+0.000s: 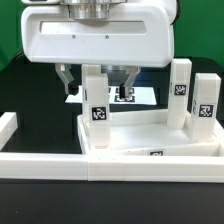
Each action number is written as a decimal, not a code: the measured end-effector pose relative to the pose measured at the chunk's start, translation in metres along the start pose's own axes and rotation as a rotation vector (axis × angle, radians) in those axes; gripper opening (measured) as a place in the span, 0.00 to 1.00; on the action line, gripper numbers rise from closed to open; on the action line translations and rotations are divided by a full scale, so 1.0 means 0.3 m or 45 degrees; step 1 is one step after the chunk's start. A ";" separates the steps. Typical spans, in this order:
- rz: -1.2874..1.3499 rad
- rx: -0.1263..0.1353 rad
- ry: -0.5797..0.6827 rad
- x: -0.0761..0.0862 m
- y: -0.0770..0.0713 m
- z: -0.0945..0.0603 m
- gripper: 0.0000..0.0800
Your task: Assemble desk
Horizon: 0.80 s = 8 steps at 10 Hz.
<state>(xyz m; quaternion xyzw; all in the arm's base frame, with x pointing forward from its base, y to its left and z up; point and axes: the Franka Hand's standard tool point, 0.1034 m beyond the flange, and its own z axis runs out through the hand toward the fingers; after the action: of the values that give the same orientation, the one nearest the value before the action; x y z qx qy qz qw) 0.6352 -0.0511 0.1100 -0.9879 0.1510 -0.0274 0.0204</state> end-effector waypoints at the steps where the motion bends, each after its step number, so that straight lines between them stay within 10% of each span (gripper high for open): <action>1: -0.091 -0.004 0.005 -0.001 0.002 0.003 0.81; 5: -0.374 -0.022 -0.002 -0.004 0.008 0.009 0.81; 7: -0.424 -0.022 -0.003 -0.005 0.010 0.010 0.48; 8: -0.406 -0.021 -0.003 -0.005 0.009 0.011 0.48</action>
Offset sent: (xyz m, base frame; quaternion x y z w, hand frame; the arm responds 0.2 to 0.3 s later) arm 0.0001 0.0032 0.0023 -0.0020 0.0011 -0.1986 0.9801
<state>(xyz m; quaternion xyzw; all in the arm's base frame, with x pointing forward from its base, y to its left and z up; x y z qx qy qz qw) 0.6332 -0.0530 0.1066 -0.9996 -0.0076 -0.0279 0.0078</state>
